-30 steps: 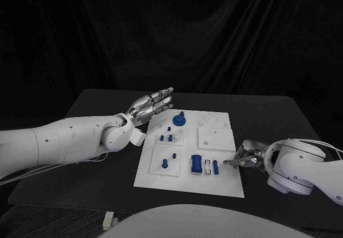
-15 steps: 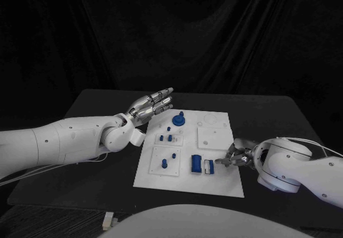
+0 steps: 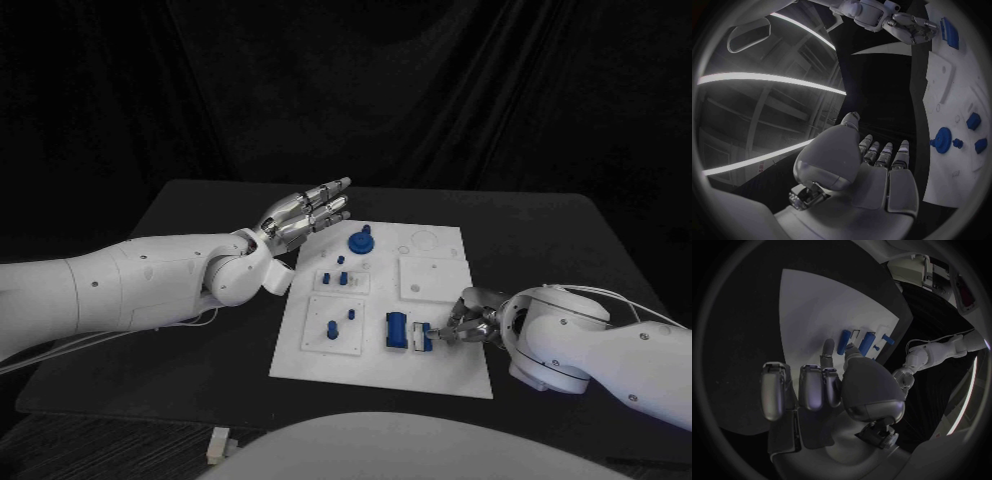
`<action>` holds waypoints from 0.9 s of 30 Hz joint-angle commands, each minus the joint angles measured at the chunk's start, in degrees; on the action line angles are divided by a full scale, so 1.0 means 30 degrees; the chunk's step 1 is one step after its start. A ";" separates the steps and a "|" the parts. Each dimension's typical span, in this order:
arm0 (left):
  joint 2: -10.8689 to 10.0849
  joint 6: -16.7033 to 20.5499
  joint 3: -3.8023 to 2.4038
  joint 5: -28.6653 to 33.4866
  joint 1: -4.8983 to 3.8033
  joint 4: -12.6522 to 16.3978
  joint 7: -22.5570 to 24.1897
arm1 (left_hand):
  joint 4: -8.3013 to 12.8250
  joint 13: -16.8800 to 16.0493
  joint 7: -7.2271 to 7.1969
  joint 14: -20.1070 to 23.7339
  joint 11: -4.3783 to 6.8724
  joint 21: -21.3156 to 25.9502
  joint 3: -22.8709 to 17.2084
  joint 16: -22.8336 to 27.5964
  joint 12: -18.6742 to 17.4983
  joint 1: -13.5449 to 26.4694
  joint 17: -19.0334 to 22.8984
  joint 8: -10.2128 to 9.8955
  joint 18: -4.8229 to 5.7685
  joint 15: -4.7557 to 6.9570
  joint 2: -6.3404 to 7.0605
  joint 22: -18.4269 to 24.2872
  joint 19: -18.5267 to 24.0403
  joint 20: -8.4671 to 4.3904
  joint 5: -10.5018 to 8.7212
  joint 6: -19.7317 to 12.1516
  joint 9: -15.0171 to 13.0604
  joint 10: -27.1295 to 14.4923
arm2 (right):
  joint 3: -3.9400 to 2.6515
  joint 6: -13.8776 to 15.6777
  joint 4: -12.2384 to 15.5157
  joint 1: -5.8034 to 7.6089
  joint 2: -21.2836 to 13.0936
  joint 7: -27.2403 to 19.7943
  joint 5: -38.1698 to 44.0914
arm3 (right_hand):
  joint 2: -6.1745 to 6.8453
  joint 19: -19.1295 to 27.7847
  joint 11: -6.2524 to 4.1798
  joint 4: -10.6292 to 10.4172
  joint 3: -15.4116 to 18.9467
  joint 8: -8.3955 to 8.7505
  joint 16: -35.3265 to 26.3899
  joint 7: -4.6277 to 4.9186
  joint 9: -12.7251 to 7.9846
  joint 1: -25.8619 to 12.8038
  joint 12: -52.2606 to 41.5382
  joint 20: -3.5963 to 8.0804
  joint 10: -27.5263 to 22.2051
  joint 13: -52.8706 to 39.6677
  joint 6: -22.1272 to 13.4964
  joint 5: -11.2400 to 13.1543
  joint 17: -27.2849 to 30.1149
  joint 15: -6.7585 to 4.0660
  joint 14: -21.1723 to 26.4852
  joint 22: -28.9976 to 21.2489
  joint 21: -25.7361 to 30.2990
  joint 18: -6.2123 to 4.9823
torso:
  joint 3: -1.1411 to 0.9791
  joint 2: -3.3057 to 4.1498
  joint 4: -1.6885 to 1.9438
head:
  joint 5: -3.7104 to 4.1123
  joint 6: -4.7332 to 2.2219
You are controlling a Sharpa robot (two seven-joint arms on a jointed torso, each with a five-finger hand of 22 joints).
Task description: Assemble the parts on the task board
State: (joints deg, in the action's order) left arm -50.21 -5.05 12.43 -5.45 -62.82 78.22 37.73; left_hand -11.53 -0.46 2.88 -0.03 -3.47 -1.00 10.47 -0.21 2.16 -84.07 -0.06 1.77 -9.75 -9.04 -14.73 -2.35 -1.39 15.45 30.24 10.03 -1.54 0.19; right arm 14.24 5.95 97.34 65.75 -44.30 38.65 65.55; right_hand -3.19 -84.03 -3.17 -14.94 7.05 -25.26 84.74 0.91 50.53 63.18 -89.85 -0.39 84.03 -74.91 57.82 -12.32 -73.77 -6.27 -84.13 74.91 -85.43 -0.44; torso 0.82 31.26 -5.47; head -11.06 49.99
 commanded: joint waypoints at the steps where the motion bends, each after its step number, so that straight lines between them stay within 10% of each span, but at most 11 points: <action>1: 0.0051 -0.0286 -0.0020 0.0015 0.0024 0.0043 0.0138 | 0.0077 -0.0030 0.0167 0.0009 0.0001 -0.0073 0.0011 0.0069 0.0051 -0.0066 0.0021 0.0072 -0.0185 -0.0069 -0.0133 -0.0022 -0.0023 0.0158 0.0058 0.0026 -0.0017 0.0032 | -0.0008 -0.0090 -0.0091 -0.0066 0.0090 0.0298 0.0153 | -0.0240 -0.1291 -0.0110 0.0038 0.0151 -0.0234 -0.0040 -0.0154 0.0326 0.0011 -0.0049 0.0193 0.1990 -0.5031 -0.0120 0.0039 0.0032 -0.0159 -0.1070 0.4486 -0.0012 -0.0265 | 0.0004 0.0002 0.0013 | 0.0016 0.0002; 17: 0.0056 -0.0364 -0.0022 0.0015 0.0025 0.0044 0.0096 | 0.0122 -0.0030 0.0206 0.0009 -0.0010 -0.0080 -0.0019 0.0069 0.0050 -0.0086 0.0021 0.0071 -0.0182 -0.0105 -0.0138 -0.0032 -0.0032 0.0175 0.0066 0.0028 -0.0016 0.0032 | -0.0009 -0.0550 -0.0409 -0.0124 0.0503 0.0428 0.0344 | -0.0432 -0.1266 -0.0210 0.0656 0.0035 -0.0944 -0.0101 -0.0260 0.1732 0.0835 -0.0049 0.0291 0.1990 -0.5031 -0.0780 -0.1402 0.0173 -0.0249 -0.1047 0.4465 0.0056 -0.0279 | 0.0003 0.0015 -0.0010 | -0.0090 0.0002; 27: 0.0117 -0.0392 -0.0022 0.0015 0.0025 0.0018 0.0073 | 0.0186 -0.0026 0.0146 0.0009 -0.0070 -0.0086 -0.0066 0.0069 0.0036 -0.0106 0.0021 0.0056 -0.0179 -0.0163 -0.0152 -0.0036 -0.0039 0.0203 0.0077 -0.0006 -0.0008 0.0029 | -0.0009 -0.0965 -0.0570 -0.0215 0.0704 0.0490 0.0698 | -0.0468 -0.1256 -0.0251 0.1133 -0.0396 -0.0982 -0.0129 -0.0310 0.1976 0.1442 -0.0049 0.0322 0.1990 -0.5031 -0.0887 -0.0911 0.0240 -0.0282 -0.1036 0.4457 0.0081 -0.0286 | 0.0007 0.0006 -0.0001 | -0.0072 0.0002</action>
State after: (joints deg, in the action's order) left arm -49.97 -5.50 12.41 -5.45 -62.81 78.19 37.41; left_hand -11.29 -0.46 3.09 -0.02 -3.47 -1.00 10.24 -0.21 2.16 -84.07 -0.09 1.77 -9.75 -9.03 -14.73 -2.40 -1.60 15.66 30.24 10.24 -1.52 0.19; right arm 14.21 4.36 95.68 65.28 -42.19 38.92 66.63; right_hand -4.62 -83.83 -3.60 -11.87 5.74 -28.01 84.67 -0.11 56.44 67.23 -89.85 0.20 84.04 -74.91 55.56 -15.26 -73.06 -6.78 -84.02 74.90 -85.43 -0.44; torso 0.85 31.28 -5.44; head -11.22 49.99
